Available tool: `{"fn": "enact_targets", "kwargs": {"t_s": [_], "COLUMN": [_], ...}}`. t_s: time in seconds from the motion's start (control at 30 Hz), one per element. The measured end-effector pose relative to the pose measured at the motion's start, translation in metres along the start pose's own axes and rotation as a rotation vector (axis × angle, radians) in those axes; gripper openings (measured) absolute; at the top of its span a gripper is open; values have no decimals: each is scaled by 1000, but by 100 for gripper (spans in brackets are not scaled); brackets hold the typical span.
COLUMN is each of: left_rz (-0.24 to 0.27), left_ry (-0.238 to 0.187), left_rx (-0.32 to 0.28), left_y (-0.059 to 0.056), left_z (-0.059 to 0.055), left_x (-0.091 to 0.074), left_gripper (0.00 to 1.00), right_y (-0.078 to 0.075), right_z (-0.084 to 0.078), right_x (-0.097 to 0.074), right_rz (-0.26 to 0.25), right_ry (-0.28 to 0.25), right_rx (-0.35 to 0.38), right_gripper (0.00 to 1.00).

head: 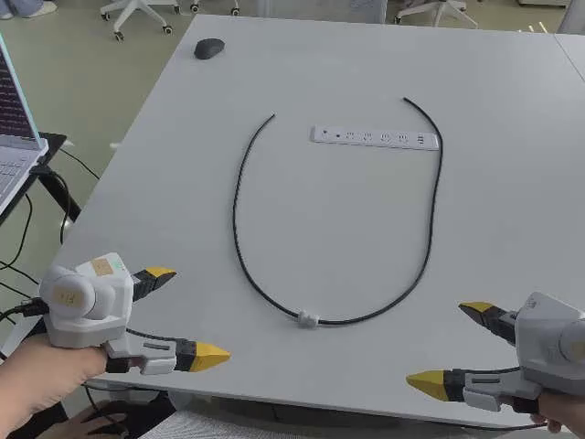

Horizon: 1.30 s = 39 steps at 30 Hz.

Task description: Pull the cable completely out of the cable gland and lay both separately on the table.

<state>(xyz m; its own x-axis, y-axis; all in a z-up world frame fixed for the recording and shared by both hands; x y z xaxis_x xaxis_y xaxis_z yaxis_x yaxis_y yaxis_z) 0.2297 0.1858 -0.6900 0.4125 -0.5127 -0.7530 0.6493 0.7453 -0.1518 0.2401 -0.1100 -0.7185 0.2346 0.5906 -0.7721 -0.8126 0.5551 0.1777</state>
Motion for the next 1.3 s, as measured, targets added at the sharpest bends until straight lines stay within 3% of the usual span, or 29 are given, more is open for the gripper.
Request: {"fn": "enact_targets", "kwargs": {"t_s": [0.1,0.17,0.23,0.37,0.43,0.6,0.87,1.03,1.3], "left_rz": [0,-8,-12,-11,-10,-13,-16,-15,-26], "left_ry": [0,8,11,16,12,7,17,-5,8], "left_rx": [-2,-5,-6,8,10,9,11,13,26], "left_y": [0,-1,-2,-3,-3,-8,-8,-10,-11], "left_z": [-1,-2,-3,-2,0,4,2,6,1], "left_x": [-1,-1,-1,-2,-3,-6,-8,-8,-5], "left_gripper": [93,91,90,91,91,91,92,92,91], "right_y": [-1,-4,-6,-6,-4,4,16,17,21], "right_z": [-1,14,21,17,10,6,13,12,30], "right_x": [-1,-8,-13,-10,-5,1,0,1,10], "right_rz": [-1,20,25,19,2,-1,12,12,10], "right_ry": [6,-85,-119,-88,-29,3,-4,0,-11], "right_rx": [5,102,137,95,31,-7,-10,-9,-31], "right_gripper": [89,89,88,88,88,87,87,87,86]}}
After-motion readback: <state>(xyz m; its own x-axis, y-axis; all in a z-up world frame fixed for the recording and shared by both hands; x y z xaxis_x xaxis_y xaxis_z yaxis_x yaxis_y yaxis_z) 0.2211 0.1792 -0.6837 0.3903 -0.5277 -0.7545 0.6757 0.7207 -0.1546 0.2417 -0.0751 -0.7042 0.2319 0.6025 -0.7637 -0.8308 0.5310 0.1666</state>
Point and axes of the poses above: the centre of the closed fingertips' face, and the gripper's own axes: x roughly forward along the fingers, y roughly to its left, z roughly out of its top, the point moved 1 cm from there along -x, roughly backward along the fingers, and after that the axes turned 13 degrees about y, right-handed, at the moved point
